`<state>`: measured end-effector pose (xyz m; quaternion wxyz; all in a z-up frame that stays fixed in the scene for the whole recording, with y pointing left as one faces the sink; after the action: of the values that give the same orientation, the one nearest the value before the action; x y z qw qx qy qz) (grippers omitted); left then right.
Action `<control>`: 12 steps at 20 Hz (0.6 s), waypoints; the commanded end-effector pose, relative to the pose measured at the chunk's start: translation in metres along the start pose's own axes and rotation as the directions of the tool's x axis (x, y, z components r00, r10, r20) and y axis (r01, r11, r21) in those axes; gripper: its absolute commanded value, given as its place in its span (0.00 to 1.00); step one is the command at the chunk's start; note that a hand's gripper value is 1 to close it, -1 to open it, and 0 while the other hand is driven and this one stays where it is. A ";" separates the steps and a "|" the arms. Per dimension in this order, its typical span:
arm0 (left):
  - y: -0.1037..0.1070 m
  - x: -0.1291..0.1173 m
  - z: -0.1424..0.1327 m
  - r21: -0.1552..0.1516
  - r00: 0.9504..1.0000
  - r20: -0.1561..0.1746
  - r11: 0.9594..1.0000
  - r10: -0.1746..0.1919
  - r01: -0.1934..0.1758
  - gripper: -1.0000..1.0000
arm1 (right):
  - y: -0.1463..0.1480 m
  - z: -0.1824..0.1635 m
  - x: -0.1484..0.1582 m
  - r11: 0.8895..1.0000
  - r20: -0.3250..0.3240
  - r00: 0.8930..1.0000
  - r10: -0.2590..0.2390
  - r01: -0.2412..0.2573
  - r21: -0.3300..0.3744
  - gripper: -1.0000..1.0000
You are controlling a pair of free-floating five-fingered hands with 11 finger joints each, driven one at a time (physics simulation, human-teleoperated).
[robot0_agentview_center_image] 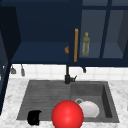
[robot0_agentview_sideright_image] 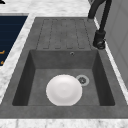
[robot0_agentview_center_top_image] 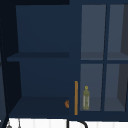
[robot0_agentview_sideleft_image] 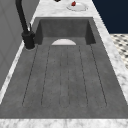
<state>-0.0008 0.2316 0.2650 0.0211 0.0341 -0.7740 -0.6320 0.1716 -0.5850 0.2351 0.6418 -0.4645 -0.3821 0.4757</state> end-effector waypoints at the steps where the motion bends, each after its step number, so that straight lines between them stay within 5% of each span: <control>1: 0.000 0.000 0.000 0.000 1.000 0.000 1.000 0.000 0.000 0.50 | 0.015 -0.026 -0.024 0.999 0.021 0.999 -0.027 0.028 -0.040 1.00; 12: 0.000 0.000 0.000 0.000 1.000 0.000 1.000 0.000 0.000 0.50 | 0.030 -0.117 -0.054 0.996 -0.003 1.000 0.017 -0.017 0.087 1.00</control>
<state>-0.0008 0.2316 0.2650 0.0211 0.0341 -0.7740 -0.6320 0.2353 -0.6573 0.1695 0.6537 -0.4463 -0.3541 0.4980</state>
